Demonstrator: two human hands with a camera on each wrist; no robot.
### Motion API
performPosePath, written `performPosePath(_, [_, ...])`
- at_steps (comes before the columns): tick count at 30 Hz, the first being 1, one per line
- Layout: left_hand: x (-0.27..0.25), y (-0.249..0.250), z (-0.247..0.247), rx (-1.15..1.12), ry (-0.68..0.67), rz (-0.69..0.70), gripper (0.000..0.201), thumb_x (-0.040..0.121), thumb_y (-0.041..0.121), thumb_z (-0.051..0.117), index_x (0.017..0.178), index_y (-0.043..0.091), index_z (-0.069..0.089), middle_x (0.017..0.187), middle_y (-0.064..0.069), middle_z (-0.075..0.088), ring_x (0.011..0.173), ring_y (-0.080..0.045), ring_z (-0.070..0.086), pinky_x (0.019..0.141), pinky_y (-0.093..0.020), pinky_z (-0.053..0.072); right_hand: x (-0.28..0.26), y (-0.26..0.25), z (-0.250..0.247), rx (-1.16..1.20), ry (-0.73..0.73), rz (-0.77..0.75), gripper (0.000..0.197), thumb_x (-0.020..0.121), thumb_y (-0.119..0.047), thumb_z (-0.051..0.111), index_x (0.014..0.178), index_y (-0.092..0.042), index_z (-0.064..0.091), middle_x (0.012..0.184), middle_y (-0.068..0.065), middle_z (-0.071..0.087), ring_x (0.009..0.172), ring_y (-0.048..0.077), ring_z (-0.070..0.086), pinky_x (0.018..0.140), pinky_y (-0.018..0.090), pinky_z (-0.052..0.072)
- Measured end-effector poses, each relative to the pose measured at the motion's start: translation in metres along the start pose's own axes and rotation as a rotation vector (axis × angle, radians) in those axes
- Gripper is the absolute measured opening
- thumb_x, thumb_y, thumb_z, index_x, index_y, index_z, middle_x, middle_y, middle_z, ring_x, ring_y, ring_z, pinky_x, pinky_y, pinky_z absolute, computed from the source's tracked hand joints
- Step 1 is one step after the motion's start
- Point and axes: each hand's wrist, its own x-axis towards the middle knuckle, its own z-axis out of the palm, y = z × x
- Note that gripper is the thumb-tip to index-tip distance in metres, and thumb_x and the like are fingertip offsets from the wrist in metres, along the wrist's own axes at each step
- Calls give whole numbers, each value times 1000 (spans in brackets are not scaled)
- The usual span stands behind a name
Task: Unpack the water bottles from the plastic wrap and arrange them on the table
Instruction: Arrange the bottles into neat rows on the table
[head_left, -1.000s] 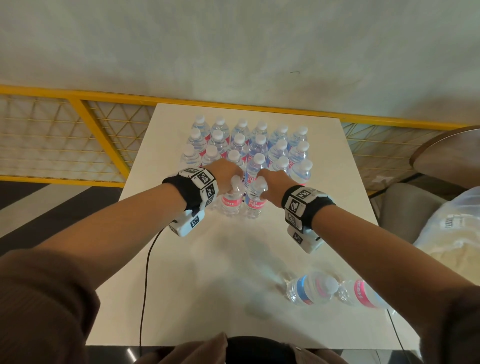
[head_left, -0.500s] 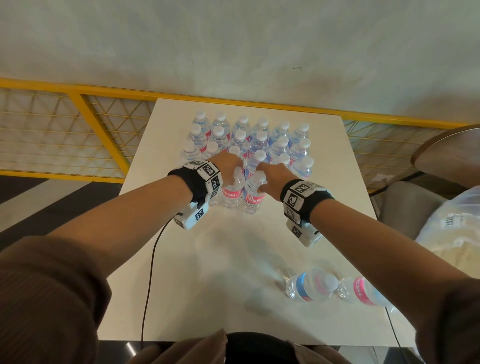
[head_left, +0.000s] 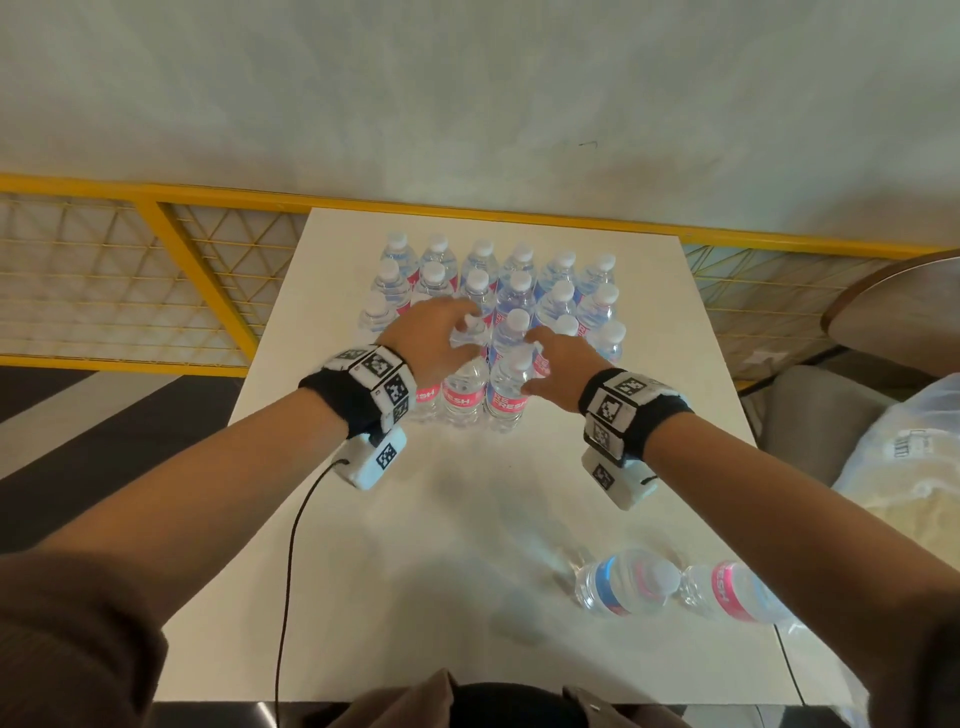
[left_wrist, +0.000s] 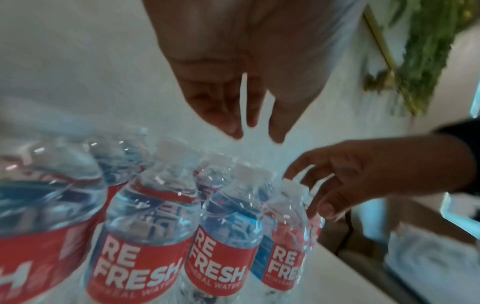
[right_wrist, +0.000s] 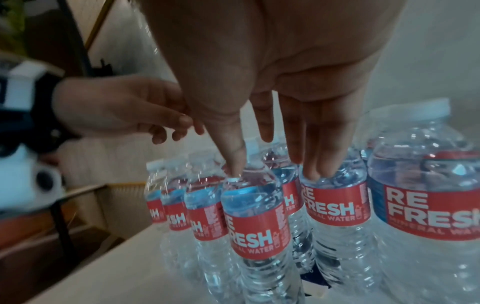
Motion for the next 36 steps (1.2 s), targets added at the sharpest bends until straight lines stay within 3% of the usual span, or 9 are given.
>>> performPosePath(5, [-21,-63,-8,-333,613,-251,36,92,37,57,123,19,56,127,-4,51,119,-21,48,103,-41,41,-8,40,-13,258,293,125,56,85,-32,65,135,-19,42,131,9,45,116,26,52,101,37,43])
performPosePath(8, [-23,-100,-11,-693,482,-648,52,98,44,40,142,18,39,150,-4,36,139,-22,32,117,-41,23,-6,67,-19,356,365,249,62,87,-34,63,140,-17,35,136,15,38,118,32,51,105,42,41])
performPosePath(14, [-26,-106,5,-986,135,-805,61,92,64,29,147,37,25,157,7,23,142,-18,25,114,-45,21,11,85,-5,761,81,412,62,96,-32,48,148,-28,15,148,16,33,126,32,44,104,46,41])
performPosePath(17, [-23,-96,16,-991,78,-794,43,104,24,31,146,15,29,149,-11,37,130,-27,43,78,0,44,18,83,-1,932,46,422,52,98,-27,47,144,-32,23,141,14,44,119,29,51,99,44,46])
performPosePath(19, [-22,-93,19,-989,181,-832,44,103,8,33,146,10,29,147,-14,39,132,-31,41,53,6,39,21,82,-2,924,33,422,51,97,-27,47,143,-33,25,142,12,44,124,30,50,98,43,48])
performPosePath(24, [-19,-108,3,-791,389,-849,56,98,45,36,142,11,37,149,-14,36,138,-31,33,112,-41,30,11,87,-29,618,33,399,63,95,-38,49,148,-22,19,142,15,43,116,26,51,96,42,48])
performPosePath(29, [-24,-57,5,-256,766,-226,51,84,27,61,127,2,48,130,-10,37,129,-33,37,111,-35,29,-57,101,-72,191,-151,273,35,92,-29,57,124,-16,56,114,11,67,105,26,63,93,33,47])
performPosePath(33, [-18,30,31,-193,447,212,41,83,18,60,122,6,52,132,-12,37,130,-14,31,112,-11,16,-114,108,-83,-82,-291,248,38,91,-35,58,126,-22,55,118,-2,65,109,17,59,89,22,39])
performPosePath(36, [-30,82,68,-230,68,390,42,84,33,56,124,18,51,136,-6,43,130,-19,37,113,-24,28,-152,120,-77,-206,-401,273,43,89,-39,59,130,-26,51,124,-1,61,111,17,58,95,26,42])
